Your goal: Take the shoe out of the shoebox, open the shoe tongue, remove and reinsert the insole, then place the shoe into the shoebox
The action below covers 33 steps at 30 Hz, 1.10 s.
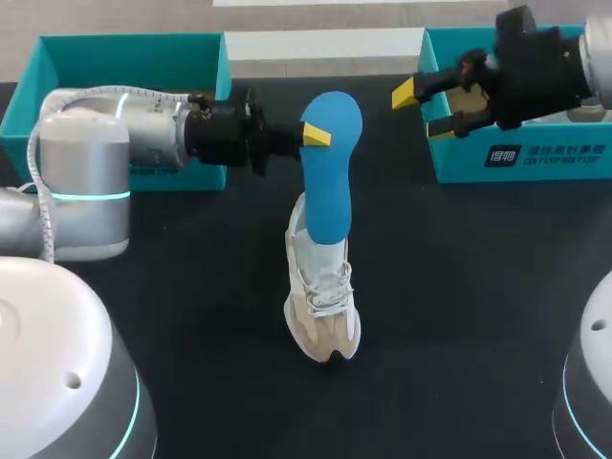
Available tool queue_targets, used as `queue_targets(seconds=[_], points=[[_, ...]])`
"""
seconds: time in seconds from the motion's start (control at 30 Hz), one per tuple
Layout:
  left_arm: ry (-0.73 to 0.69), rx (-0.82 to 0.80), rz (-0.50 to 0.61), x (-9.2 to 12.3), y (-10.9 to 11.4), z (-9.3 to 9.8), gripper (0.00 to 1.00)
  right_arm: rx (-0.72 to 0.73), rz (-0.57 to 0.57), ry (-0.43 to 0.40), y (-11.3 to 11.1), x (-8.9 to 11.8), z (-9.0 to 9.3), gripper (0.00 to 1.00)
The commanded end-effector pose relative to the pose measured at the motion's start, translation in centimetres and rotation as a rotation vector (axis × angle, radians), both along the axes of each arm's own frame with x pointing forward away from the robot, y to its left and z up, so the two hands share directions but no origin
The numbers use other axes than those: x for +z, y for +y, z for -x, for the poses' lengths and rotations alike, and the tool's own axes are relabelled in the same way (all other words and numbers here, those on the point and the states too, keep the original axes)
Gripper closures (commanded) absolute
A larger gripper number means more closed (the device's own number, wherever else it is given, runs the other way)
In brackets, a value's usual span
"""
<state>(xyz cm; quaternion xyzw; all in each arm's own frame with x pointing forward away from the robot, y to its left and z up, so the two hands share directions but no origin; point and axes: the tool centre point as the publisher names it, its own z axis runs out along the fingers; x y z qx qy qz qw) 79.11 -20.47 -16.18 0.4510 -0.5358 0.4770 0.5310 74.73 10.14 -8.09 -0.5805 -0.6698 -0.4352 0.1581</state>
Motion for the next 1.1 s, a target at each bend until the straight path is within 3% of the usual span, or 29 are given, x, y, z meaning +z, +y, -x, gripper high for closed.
queue_targets(seconds=[0.03, 0.2, 0.3, 0.53, 0.73, 1.1], points=[[0.0, 0.003, -0.003, 0.0, 0.0, 0.2, 1.0, -0.084, 0.188, 0.012, 0.1, 0.5, 0.4, 0.0], [0.0, 0.003, -0.003, 0.0, 0.0, 0.2, 1.0, -0.084, 0.188, 0.012, 0.1, 0.5, 0.4, 0.0], [0.0, 0.003, -0.003, 0.0, 0.0, 0.2, 1.0, -0.079, 0.364, 0.048, 1.5, 0.5, -0.1, 0.0], [0.0, 0.003, -0.003, 0.0, 0.0, 0.2, 1.0, -0.253, 0.517, -0.013, 4.1, 0.5, -0.2, 0.0], [0.0, 0.003, -0.003, 0.0, 0.0, 0.2, 1.0, -0.324, 0.593, -0.034, 5.5, 0.4, -0.1, 0.0], [0.0, 0.003, -0.003, 0.0, 0.0, 0.2, 1.0, -0.271, 0.679, 0.011, 7.3, -0.3, -0.9, 0.0]])
